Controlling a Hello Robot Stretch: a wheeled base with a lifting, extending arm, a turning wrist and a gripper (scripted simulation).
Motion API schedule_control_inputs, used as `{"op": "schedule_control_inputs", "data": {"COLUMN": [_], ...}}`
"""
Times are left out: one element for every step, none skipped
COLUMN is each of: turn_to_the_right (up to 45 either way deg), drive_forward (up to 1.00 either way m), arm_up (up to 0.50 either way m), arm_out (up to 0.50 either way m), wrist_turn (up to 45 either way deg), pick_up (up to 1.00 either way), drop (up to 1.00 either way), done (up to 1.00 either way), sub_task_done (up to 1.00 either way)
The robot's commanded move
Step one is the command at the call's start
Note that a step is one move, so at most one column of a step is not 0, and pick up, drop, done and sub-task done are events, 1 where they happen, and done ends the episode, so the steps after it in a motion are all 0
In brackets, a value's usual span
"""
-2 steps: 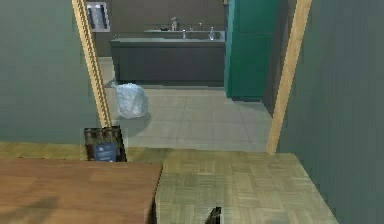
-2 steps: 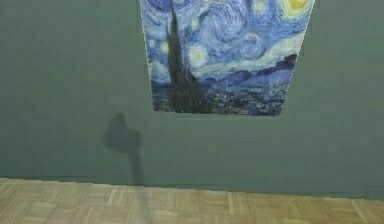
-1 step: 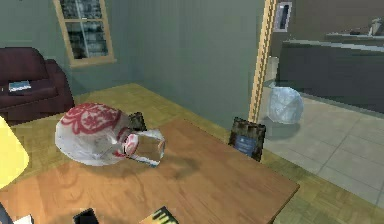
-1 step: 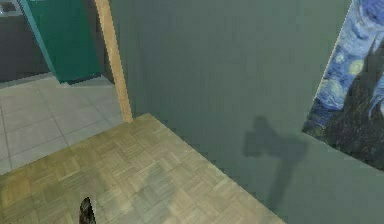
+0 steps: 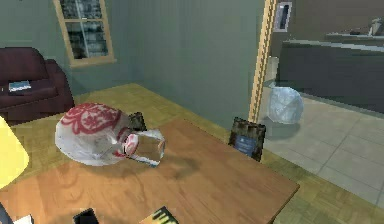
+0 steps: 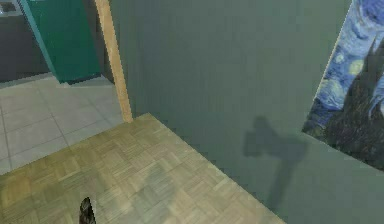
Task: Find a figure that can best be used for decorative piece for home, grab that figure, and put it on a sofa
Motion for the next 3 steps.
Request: {"op": "schedule_control_inputs", "data": {"turn_to_the_right": [-45.0,45.0,-45.0], "drive_forward": [0.00,0.00,0.00], "arm_up": [0.00,0.00,0.00], "arm_out": [0.00,0.00,0.00], "wrist_turn": [0.0,0.0,0.0], "pick_up": [0.00,0.00,0.00], "drop": [0.00,0.00,0.00], "done": [0.00,0.00,0.00], "sub_task_done": [0.00,0.00,0.00]}}
